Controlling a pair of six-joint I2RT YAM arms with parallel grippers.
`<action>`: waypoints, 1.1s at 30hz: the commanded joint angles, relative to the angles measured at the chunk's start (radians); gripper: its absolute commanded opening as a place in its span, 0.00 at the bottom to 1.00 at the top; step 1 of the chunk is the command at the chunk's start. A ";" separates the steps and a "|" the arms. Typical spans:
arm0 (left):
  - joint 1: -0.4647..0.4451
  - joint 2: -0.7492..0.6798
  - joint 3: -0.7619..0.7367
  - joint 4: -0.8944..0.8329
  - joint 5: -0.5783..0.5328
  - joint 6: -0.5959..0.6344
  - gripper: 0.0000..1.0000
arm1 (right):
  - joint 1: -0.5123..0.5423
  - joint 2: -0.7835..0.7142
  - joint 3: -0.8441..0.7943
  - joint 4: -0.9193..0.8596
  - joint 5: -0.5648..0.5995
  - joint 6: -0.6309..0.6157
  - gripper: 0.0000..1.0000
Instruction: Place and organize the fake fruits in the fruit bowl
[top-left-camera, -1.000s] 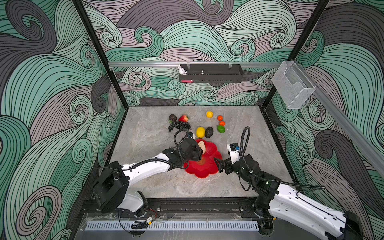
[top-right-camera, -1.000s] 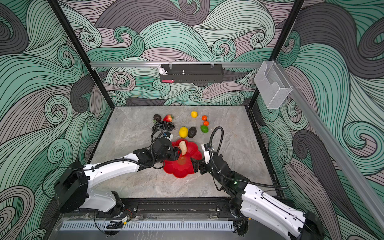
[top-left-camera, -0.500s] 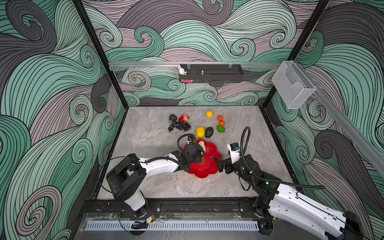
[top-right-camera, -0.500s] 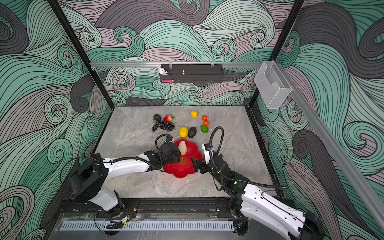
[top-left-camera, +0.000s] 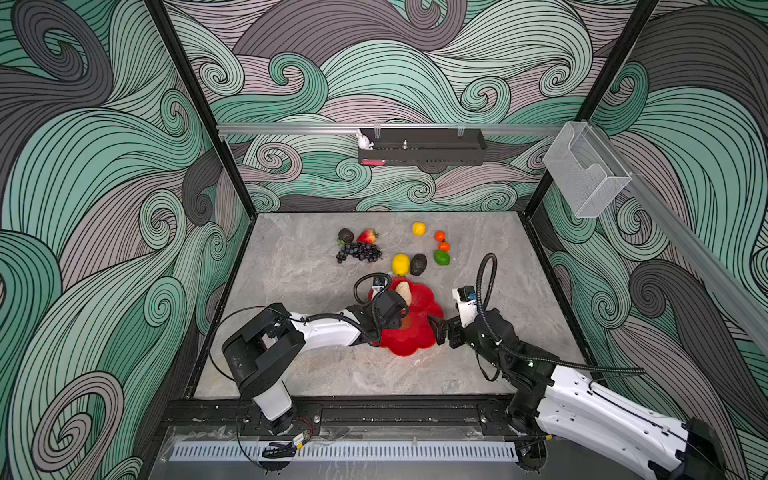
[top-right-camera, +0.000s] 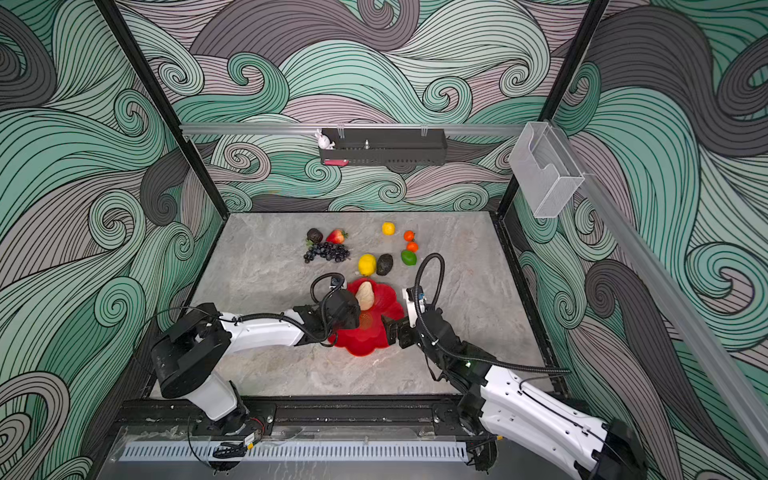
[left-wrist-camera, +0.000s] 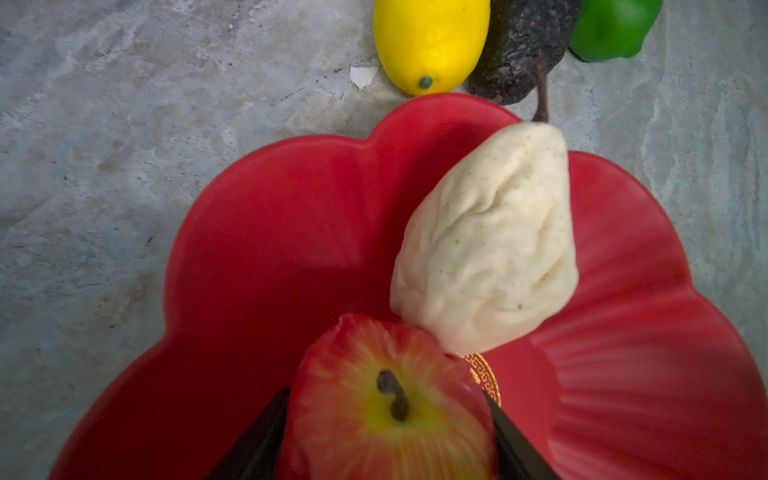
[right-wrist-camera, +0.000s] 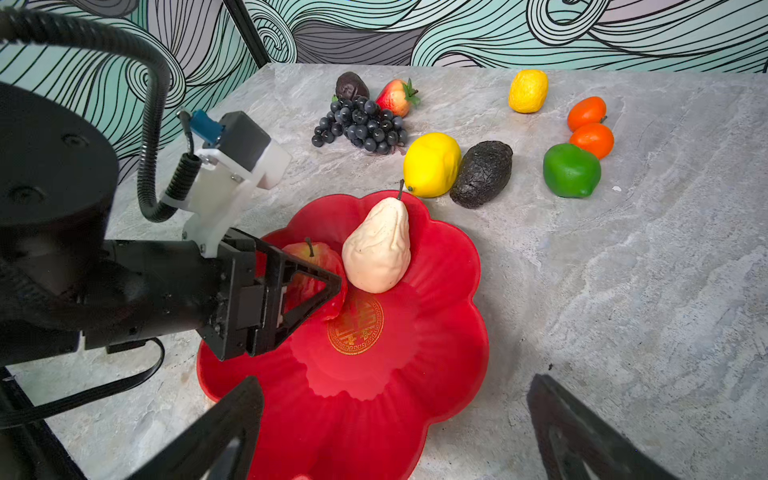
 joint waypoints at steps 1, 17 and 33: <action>-0.005 0.024 -0.012 0.041 -0.035 -0.017 0.64 | -0.002 0.006 -0.015 0.031 -0.001 0.010 1.00; -0.005 0.024 -0.030 0.049 -0.045 -0.043 0.78 | -0.003 0.006 -0.011 0.026 0.001 0.008 1.00; -0.012 -0.050 -0.009 0.012 -0.030 0.011 0.91 | -0.005 0.064 0.057 -0.052 0.024 0.032 1.00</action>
